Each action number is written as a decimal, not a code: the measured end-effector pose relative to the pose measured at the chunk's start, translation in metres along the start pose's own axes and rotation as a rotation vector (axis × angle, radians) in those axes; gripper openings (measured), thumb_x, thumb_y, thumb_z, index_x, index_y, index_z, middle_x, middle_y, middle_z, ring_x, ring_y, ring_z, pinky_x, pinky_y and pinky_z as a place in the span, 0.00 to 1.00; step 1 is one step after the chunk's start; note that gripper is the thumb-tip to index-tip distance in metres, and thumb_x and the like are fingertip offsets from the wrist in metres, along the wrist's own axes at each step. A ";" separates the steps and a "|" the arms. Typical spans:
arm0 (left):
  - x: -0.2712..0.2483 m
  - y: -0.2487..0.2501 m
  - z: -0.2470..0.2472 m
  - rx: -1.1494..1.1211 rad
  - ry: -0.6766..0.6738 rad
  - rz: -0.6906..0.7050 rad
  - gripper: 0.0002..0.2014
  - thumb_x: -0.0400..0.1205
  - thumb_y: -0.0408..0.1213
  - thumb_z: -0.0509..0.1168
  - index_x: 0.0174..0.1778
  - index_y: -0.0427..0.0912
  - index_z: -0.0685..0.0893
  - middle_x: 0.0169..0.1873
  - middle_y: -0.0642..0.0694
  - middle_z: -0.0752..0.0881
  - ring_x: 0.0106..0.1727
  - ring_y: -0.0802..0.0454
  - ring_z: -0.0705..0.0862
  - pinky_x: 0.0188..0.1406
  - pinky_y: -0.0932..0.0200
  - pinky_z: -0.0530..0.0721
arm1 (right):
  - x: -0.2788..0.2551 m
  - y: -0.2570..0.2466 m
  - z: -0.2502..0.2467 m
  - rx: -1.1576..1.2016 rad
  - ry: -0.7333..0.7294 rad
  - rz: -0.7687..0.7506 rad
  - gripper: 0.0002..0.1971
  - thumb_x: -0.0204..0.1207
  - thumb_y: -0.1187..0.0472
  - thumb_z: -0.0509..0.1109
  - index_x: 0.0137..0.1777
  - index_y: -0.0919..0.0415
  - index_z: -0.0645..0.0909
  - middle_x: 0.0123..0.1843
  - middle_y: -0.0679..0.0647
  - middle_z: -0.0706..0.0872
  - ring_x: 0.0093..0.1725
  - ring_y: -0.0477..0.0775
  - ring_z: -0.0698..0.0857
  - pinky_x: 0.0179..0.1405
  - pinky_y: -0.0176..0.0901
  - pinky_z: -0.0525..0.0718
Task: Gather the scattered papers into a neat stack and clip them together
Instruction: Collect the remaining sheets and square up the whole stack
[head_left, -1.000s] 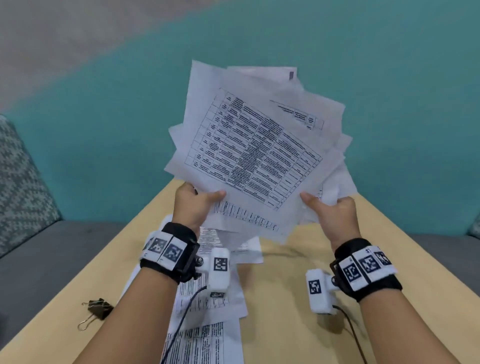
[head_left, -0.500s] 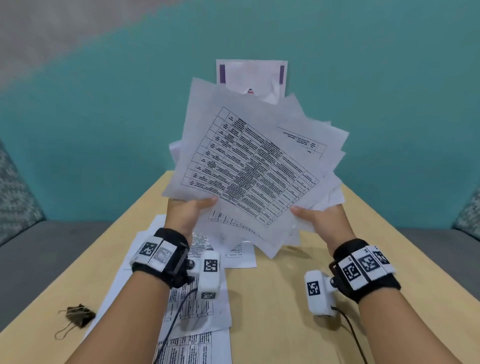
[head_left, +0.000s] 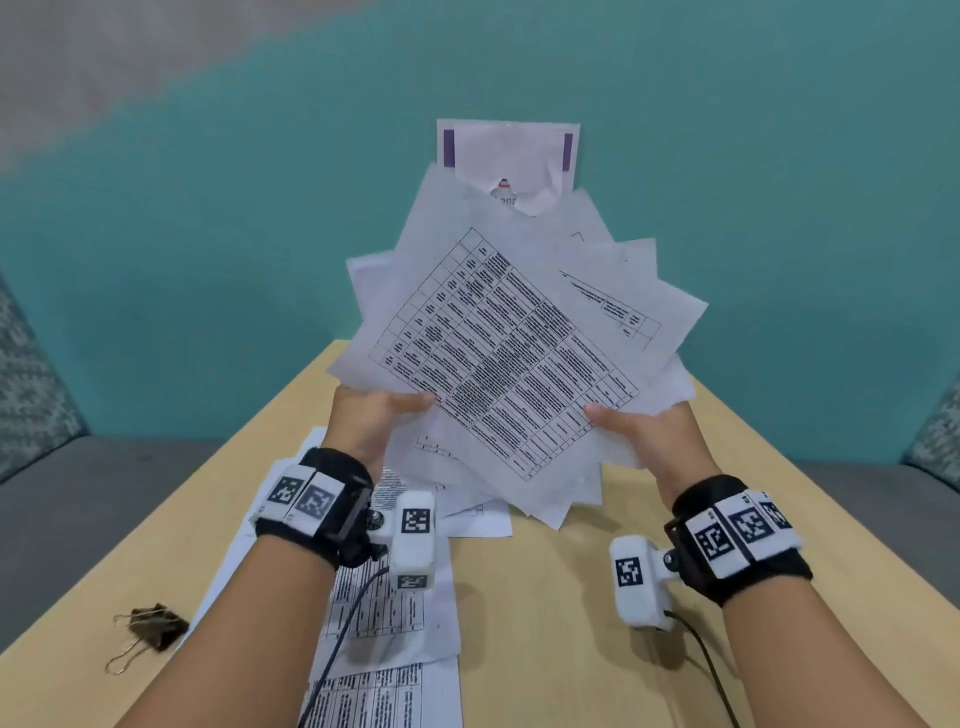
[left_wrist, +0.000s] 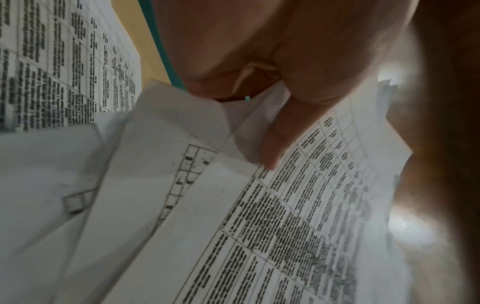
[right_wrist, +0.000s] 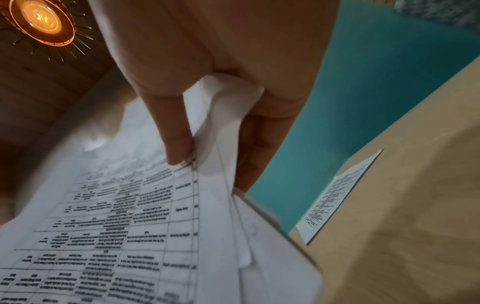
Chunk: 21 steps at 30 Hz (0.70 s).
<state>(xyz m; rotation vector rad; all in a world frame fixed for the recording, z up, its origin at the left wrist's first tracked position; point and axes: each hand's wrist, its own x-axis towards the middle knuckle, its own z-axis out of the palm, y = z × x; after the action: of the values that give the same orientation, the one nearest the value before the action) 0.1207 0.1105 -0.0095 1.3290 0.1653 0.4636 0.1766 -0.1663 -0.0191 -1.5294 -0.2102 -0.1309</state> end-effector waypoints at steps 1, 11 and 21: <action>0.001 0.001 -0.001 0.011 0.000 -0.014 0.11 0.72 0.15 0.75 0.37 0.35 0.85 0.24 0.53 0.90 0.19 0.63 0.84 0.21 0.72 0.80 | 0.000 -0.001 -0.001 -0.008 0.000 0.013 0.17 0.68 0.67 0.85 0.54 0.54 0.87 0.54 0.50 0.94 0.56 0.53 0.92 0.61 0.54 0.87; 0.006 0.013 -0.012 0.031 -0.012 -0.050 0.12 0.75 0.28 0.78 0.48 0.46 0.86 0.41 0.49 0.92 0.37 0.49 0.88 0.36 0.56 0.84 | 0.003 -0.013 -0.003 0.200 0.150 0.123 0.27 0.62 0.70 0.86 0.62 0.73 0.84 0.55 0.65 0.93 0.52 0.64 0.93 0.54 0.58 0.91; -0.029 0.023 0.041 -0.488 -0.103 -0.399 0.41 0.72 0.66 0.75 0.74 0.40 0.79 0.63 0.41 0.88 0.65 0.37 0.87 0.69 0.30 0.80 | 0.001 -0.020 0.012 0.475 0.434 0.309 0.27 0.63 0.66 0.87 0.61 0.70 0.83 0.53 0.65 0.92 0.48 0.66 0.93 0.51 0.68 0.91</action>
<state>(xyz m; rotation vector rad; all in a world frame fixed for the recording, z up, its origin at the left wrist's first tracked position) 0.1048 0.0654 0.0189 0.8102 0.2108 0.0831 0.1723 -0.1546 0.0007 -1.0130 0.3224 -0.1513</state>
